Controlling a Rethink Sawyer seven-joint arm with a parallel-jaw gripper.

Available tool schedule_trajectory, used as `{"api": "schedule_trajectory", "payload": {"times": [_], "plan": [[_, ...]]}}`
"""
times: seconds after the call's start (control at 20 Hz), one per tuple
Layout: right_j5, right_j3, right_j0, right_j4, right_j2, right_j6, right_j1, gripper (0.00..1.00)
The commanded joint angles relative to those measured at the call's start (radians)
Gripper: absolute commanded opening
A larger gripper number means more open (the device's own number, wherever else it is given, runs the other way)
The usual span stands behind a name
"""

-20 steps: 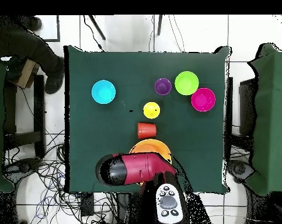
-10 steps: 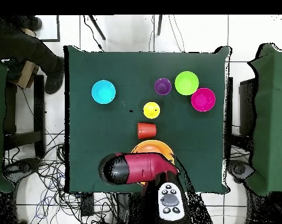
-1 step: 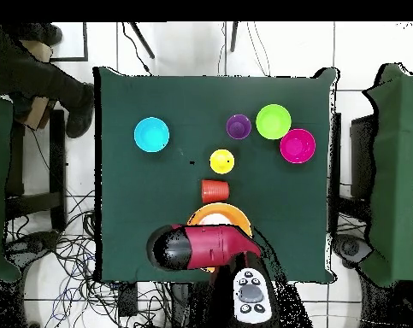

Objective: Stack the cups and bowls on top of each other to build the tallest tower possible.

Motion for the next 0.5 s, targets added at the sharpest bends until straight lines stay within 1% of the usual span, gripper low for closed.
{"api": "schedule_trajectory", "payload": {"times": [0.05, 0.1, 0.15, 0.3, 0.4, 0.5], "plan": [[-0.067, -0.038, 0.029, 0.011, 0.008, 0.142, 0.037, 1.0], [-0.055, -0.044, 0.035, 0.011, 0.007, 0.139, 0.037, 1.0], [-0.059, -0.029, 0.027, 0.037, 0.016, 0.155, 0.038, 1.0], [-0.067, -0.014, 0.001, 0.066, 0.042, 0.15, 0.04, 1.0], [-0.063, -0.01, -0.009, 0.075, 0.053, 0.139, 0.039, 1.0], [-0.069, -0.005, 0.001, 0.078, 0.046, 0.147, 0.031, 1.0]]}}
